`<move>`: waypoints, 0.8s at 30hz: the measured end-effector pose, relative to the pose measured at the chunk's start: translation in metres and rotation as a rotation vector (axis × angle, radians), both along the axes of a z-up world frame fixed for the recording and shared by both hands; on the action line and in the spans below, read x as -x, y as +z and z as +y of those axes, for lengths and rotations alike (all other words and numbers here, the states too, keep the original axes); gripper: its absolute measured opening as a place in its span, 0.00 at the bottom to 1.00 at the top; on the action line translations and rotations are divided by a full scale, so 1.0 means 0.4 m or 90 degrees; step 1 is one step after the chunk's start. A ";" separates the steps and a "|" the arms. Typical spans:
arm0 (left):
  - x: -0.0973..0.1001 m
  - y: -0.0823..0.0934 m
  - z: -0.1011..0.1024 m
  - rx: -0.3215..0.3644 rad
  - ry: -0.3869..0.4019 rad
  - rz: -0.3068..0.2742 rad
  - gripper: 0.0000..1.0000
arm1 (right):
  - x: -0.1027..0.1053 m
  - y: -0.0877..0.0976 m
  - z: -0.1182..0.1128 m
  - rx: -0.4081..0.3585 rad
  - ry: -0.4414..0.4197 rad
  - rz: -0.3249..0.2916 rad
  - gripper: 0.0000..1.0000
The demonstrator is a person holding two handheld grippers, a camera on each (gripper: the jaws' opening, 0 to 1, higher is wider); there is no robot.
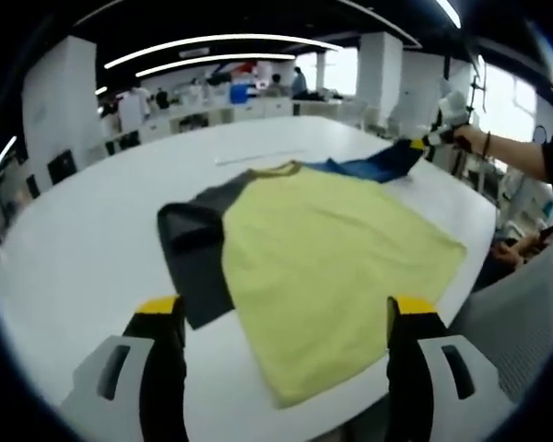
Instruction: Fold the garment on the visible template until the final outline fits inside the template.
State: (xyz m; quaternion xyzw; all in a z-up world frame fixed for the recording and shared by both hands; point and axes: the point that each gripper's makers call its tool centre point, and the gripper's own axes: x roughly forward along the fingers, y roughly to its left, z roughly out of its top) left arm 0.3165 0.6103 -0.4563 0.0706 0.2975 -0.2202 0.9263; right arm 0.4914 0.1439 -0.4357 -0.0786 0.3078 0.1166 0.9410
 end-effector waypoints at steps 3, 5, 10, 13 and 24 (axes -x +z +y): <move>-0.003 0.000 0.000 -0.005 -0.004 -0.002 0.88 | -0.003 0.003 -0.035 0.006 -0.021 -0.002 0.00; -0.004 -0.002 0.005 -0.004 -0.006 -0.003 0.88 | -0.007 0.004 -0.060 0.009 -0.039 -0.003 0.00; -0.007 -0.004 0.010 -0.005 -0.003 -0.003 0.89 | -0.019 0.010 -0.115 0.020 -0.078 -0.006 0.00; -0.008 -0.006 0.012 -0.007 -0.001 -0.003 0.89 | -0.018 0.007 -0.149 0.038 -0.101 0.002 0.00; -0.006 -0.016 0.013 -0.007 0.000 0.001 0.90 | 0.025 -0.052 -0.228 0.075 -0.155 0.070 0.00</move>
